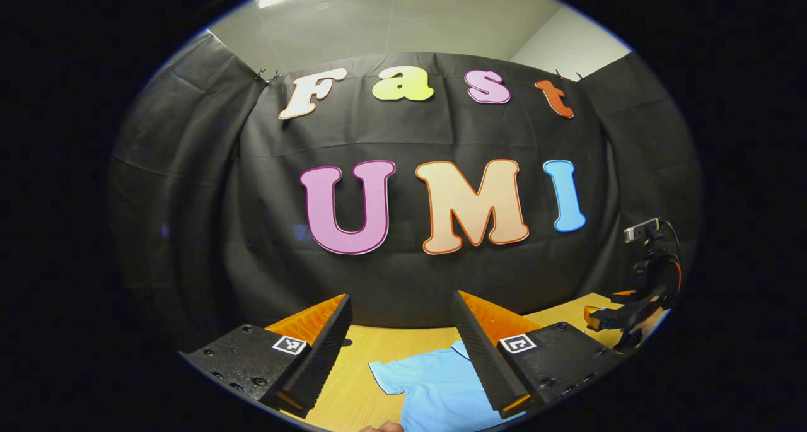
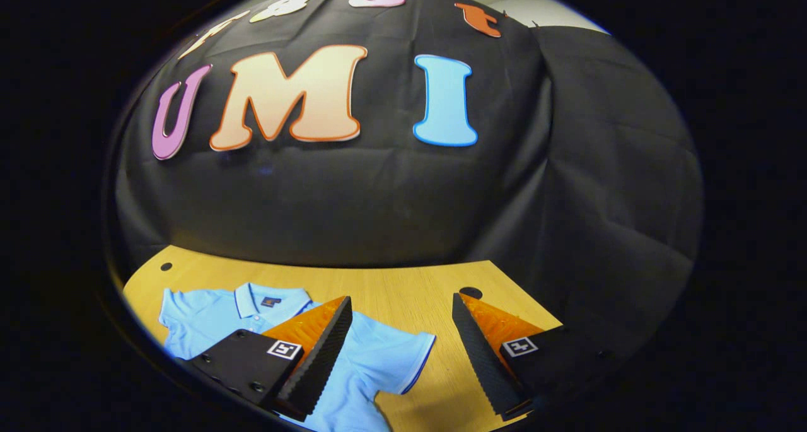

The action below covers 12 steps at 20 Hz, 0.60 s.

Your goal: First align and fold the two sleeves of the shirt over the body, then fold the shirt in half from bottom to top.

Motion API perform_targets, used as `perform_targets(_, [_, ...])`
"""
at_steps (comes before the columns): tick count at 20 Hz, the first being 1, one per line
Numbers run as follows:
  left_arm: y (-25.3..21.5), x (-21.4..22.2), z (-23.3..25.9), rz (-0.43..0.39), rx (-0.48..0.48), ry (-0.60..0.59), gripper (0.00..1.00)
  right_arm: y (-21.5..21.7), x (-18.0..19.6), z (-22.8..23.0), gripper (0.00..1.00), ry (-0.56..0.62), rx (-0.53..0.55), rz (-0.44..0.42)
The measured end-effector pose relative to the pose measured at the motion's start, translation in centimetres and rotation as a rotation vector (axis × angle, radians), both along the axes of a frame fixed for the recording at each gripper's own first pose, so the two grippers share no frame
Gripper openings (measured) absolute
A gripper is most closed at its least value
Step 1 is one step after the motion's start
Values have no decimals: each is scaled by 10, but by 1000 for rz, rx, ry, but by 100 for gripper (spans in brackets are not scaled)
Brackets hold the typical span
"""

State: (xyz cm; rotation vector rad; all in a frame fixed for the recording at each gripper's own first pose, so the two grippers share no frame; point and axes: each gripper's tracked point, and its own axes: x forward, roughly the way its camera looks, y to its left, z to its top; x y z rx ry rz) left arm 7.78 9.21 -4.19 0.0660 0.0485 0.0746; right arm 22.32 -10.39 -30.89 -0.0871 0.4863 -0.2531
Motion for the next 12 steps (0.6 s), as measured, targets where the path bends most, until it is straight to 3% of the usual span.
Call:
perform_targets(5, [5,13,-12,2,8,30,95,-20,6,-82,99,165,43,-52])
perform_targets(12, [12,26,-29,9,13,66,95,-27,-3,-150,99,321,89,-104])
